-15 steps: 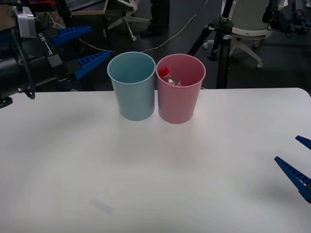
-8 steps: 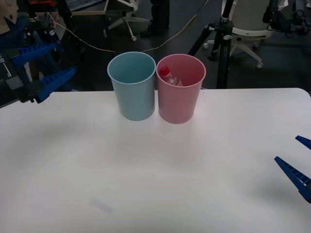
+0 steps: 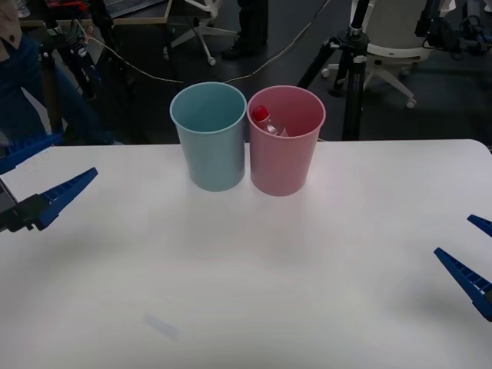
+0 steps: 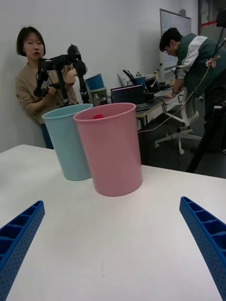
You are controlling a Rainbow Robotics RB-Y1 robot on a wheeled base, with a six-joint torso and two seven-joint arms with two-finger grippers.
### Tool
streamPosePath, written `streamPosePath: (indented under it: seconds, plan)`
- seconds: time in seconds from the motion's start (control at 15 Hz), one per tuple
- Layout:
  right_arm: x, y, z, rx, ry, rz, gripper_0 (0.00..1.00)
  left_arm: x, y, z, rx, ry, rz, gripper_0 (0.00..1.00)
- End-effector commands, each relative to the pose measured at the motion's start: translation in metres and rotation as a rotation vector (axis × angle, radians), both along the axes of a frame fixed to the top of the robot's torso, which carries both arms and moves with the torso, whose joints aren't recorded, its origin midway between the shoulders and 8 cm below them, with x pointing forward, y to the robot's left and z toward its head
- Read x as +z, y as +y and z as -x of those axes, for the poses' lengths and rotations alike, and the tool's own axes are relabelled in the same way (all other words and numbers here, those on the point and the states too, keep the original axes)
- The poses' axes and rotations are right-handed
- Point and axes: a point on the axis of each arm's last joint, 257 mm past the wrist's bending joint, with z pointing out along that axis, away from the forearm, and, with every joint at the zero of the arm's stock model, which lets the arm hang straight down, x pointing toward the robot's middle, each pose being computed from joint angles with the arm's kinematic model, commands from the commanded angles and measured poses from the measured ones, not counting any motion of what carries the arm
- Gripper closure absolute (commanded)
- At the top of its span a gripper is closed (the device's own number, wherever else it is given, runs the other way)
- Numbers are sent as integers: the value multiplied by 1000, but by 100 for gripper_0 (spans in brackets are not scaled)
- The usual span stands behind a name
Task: Grasp the object on the table and drop it into the matching bin: aluminum can to the light blue bin, PET bottle to the pink bin.
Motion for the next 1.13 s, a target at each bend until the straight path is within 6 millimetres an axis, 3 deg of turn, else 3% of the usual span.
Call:
streamPosePath:
  seconds: [0.07,0.47,0.87,1.13]
  plan:
    - [0,0,0,0,0,0,0,-23,2,19,32,22,-12,0]
    - [0,0,0,0,0,0,0,-54,3,45,73,52,-9,0]
    - [0,0,0,0,0,0,0,-67,15,64,99,92,21,0]
    - [0,0,0,0,0,0,0,-68,16,66,100,96,26,0]
